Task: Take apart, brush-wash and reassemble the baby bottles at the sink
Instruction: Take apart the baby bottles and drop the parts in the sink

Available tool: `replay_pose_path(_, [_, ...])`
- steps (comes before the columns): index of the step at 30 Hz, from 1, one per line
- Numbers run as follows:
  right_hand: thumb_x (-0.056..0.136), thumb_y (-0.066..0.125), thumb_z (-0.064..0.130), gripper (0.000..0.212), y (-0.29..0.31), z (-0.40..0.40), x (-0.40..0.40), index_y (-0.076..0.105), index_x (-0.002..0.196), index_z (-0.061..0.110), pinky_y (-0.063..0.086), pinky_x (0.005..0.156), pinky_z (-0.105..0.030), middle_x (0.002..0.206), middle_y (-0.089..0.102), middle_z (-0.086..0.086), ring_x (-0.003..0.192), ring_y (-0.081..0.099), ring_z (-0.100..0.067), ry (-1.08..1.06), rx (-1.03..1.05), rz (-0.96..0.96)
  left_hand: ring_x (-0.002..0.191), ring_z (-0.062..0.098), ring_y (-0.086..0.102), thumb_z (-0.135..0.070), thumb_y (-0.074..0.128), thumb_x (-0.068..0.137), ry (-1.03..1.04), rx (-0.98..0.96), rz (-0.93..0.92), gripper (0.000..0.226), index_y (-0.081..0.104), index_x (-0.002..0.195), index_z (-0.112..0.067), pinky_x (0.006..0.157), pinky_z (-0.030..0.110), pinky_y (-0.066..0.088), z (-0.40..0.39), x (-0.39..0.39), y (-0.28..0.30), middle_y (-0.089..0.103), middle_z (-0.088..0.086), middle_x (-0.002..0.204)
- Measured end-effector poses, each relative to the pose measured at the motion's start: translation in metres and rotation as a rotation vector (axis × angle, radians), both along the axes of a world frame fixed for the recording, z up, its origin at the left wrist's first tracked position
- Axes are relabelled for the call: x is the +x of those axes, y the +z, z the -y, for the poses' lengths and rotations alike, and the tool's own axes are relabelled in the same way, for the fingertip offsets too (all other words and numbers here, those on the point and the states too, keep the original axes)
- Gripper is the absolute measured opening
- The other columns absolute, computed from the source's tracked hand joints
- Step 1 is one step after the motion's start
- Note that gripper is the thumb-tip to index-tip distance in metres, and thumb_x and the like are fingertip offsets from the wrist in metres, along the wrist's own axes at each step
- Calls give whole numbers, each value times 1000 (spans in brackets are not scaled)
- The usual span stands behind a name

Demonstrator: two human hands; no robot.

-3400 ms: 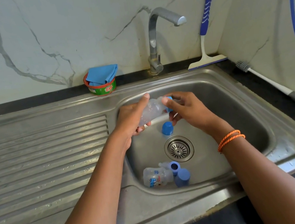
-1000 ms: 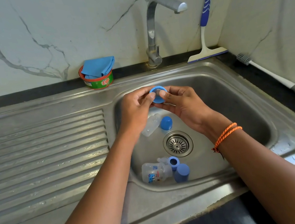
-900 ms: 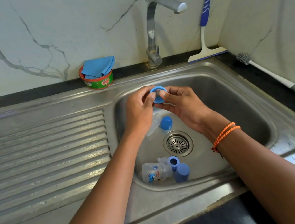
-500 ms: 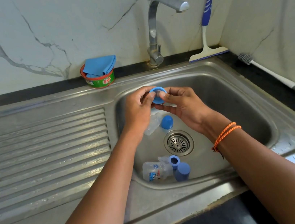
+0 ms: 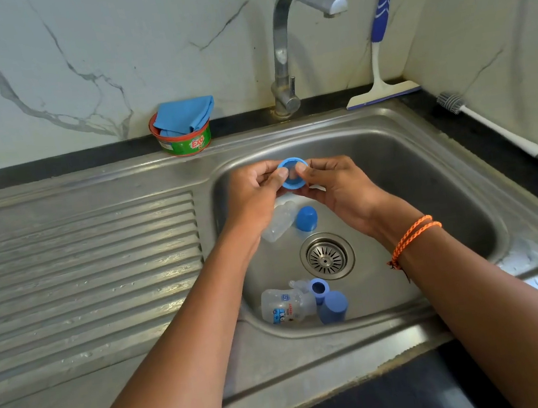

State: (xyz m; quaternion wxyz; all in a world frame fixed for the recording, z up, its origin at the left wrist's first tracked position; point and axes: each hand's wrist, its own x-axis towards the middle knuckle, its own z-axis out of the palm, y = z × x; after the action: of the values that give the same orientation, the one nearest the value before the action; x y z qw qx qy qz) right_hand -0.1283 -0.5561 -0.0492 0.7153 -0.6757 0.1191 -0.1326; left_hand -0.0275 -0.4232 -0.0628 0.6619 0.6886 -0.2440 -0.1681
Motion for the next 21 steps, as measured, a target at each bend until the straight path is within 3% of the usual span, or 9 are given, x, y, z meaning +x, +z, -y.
replay_pose_path(4, [106, 59, 12, 34, -1, 0, 2, 66, 121, -19, 57, 103, -33, 123, 70, -33, 120, 69, -40, 6, 31, 8, 97, 18, 77, -11, 61, 104, -10, -15, -32, 20, 75, 118, -6, 95, 38, 61, -1, -1, 0, 80, 8, 102])
replay_pose_path(11, [107, 60, 27, 38, 3, 4, 0, 73, 123, -5, 58, 97, -32, 121, 71, -29, 111, 74, -28, 49, 79, 7, 98, 23, 78, -20, 59, 106, -11, -118, -231, 27, 70, 128, -7, 92, 38, 62, 0, -4, -1, 79, 11, 107])
replay_pose_path(14, [105, 65, 26, 28, -3, 5, 3, 79, 113, 3, 59, 88, -31, 107, 77, -16, 93, 71, -13, -86, -176, -23, 92, 19, 78, -17, 66, 102, 65, -107, -239, 26, 74, 126, -11, 91, 41, 63, 2, -3, -6, 80, 8, 106])
replay_pose_path(18, [96, 78, 29, 18, -13, 9, 12, 82, 101, 12, 53, 78, -25, 99, 67, -1, 85, 63, -8, -291, -697, -40, 98, 23, 77, -25, 67, 102, 31, -143, -374, 26, 74, 122, -9, 99, 41, 59, 4, -7, -5, 80, 10, 107])
replay_pose_path(21, [86, 88, 23, 17, -13, 9, 12, 82, 97, 10, 57, 77, -28, 94, 72, 1, 81, 68, -10, -344, -822, 4, 101, 21, 76, -18, 69, 100, -24, -184, -468, 26, 73, 125, -11, 104, 42, 57, 5, -9, -4, 79, 12, 110])
